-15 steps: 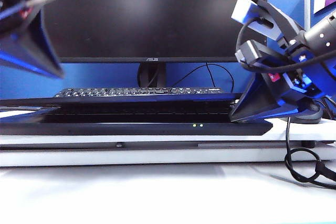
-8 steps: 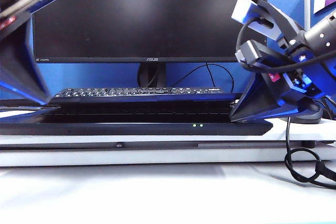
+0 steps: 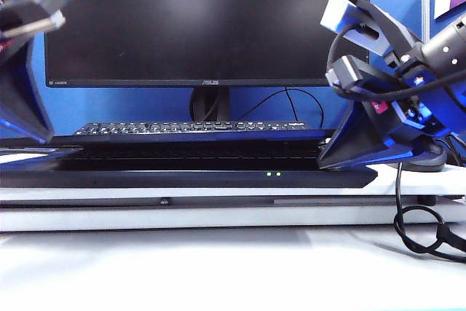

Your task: Open the lid of the black laptop.

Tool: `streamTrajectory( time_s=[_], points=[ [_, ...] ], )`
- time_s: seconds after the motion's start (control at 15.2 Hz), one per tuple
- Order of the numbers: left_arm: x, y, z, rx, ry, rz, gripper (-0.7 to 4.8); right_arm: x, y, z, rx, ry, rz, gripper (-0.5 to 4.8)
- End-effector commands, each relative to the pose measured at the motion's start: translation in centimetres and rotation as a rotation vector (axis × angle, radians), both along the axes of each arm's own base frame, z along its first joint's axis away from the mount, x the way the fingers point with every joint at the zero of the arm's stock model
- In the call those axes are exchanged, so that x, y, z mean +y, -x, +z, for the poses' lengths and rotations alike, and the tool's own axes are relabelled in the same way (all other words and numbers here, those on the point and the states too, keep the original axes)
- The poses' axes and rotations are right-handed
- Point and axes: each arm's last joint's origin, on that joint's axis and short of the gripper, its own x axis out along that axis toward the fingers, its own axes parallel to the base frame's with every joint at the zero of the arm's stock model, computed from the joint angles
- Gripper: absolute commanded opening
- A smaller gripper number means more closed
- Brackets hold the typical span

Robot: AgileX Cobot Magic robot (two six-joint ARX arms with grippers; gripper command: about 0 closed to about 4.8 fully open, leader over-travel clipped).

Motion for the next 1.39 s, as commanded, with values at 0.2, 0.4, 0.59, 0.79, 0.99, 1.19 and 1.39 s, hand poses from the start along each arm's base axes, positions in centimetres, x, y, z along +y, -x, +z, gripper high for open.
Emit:
streamTrajectory(
  time_s=[0.2,0.4,0.59,0.79,0.99,1.19,1.39],
  points=[
    [-0.5,-0.6,-0.6,0.006,-0.043,0.013,-0.04,0.2,-0.5,1.2,-0.085,-0.053,-0.031,-0.01],
    [-0.6,-0.8,-0.4,-0.024,-0.025,0.021,-0.04,0.2,-0.5,1.2,-0.082,-0.055,-0.032,-0.01],
    [-0.5,-0.8,-0.4,-0.034,-0.038,0.035,-0.04,0.2,-0.5,1.2,-0.083,-0.055,-0.034,-0.02],
    [-0.6,-0.8,-0.5,-0.022,-0.034,0.016,-0.04,0.2,-0.5,1.3,-0.091,-0.062,-0.034,-0.01],
    [-0.9,-1.1,-1.0,-0.001,-0.051,0.011,-0.04,0.3,-0.6,1.4,-0.103,-0.073,-0.034,-0.01],
    [-1.4,-1.7,-1.6,0.009,-0.059,0.013,-0.04,0.3,-0.6,1.4,-0.101,-0.071,-0.034,-0.01],
    [-1.6,-1.9,-1.2,-0.029,-0.032,0.019,-0.04,0.2,-0.6,1.4,-0.099,-0.069,-0.034,-0.02]
  ],
)
